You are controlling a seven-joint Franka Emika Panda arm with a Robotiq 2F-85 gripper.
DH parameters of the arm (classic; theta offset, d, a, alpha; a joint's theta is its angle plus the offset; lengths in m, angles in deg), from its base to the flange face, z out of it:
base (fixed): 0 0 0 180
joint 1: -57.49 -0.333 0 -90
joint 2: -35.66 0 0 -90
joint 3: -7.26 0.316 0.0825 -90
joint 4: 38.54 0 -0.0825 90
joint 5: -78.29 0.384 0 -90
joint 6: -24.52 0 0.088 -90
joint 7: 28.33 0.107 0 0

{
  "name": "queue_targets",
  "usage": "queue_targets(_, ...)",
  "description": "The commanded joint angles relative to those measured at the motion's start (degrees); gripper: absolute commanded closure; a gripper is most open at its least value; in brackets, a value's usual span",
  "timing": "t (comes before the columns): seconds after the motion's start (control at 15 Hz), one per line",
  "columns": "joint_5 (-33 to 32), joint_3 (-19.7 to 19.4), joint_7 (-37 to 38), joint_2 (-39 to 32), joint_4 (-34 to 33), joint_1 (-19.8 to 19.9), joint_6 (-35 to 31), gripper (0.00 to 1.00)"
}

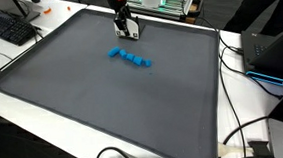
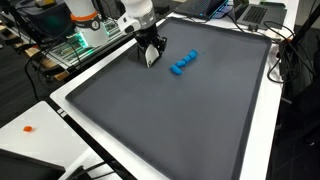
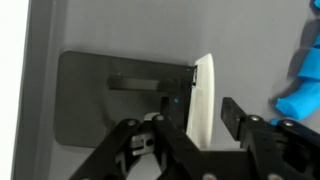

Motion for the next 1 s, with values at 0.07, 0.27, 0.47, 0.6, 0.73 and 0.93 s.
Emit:
queue_targets(0.07,-1.54,-0.2,0.93,1.84,0.22,-0.25,-0.11,0.04)
queue_targets(0.27,-3.61,-0.38,1.56,3.28,0.05,-0.15,0.88,0.0)
queue_targets(0.47,-7.13,-0.54,2.02,5.73,0.09,0.08,2.74,0.0)
queue_targets(0.6,-9.58,-0.52,0.9,7.67,-0.16,0.29,4.93,0.0)
queue_targets(0.73,-13.24,-0.46,1.52,9.47,-0.66,0.56,7.33,0.0)
queue_targets(0.93,-17.68,-0.09,1.65,12.12,-1.97,0.96,11.41,0.0)
